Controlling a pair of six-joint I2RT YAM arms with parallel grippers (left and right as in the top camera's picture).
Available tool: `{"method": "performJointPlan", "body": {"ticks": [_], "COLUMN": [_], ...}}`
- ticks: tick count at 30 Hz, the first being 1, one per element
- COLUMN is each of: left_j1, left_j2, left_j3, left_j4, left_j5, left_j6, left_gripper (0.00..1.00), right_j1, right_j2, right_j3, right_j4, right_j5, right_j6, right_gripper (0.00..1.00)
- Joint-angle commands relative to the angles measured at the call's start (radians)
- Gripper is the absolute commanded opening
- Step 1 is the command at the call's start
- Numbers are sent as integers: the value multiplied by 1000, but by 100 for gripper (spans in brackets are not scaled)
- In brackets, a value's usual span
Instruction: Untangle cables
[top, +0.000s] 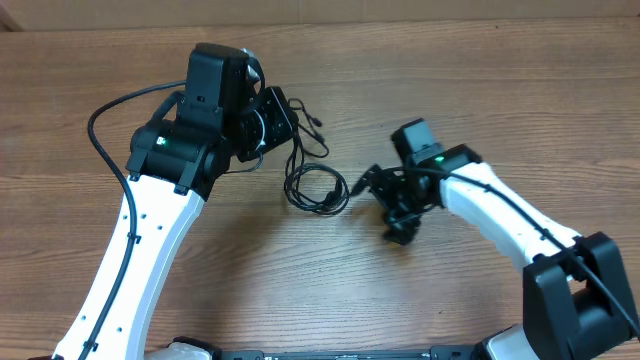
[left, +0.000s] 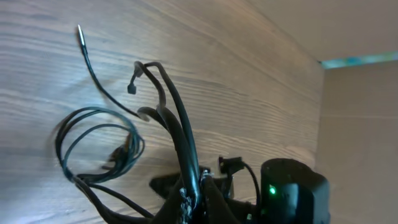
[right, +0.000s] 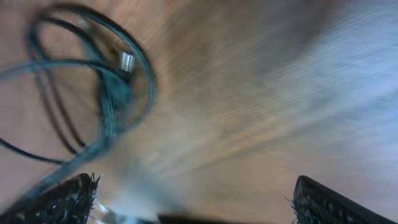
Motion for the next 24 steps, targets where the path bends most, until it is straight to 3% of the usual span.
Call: {"method": "performJointPlan", "body": {"ticks": [1,9,17,20,24], "left_j1": [-6,-6,-6,-6,-6], "left_j2": [-2,-2,-2,-2,-2], "left_j3": [-3,-3,-3,-3,-3], "left_j4": [-11,-24,-58,-66,-60], "left_j5": [-33,-37,-37,-37,-37], "left_j6": [-26,-62,-63,-63,-92], "left_gripper": [4,4,4,4,4], "right_j1": [67,200,249,249,249], "right_j2": [-26,-18,91,137,144], "right_j3": [24,24,24,24,24], "right_j4": [68,146,250,299,363], "right_j5": [70,209,232,232,248], "right_j6": [247,522,605,607,608], "right_gripper": [100,95,88,80,79]}}
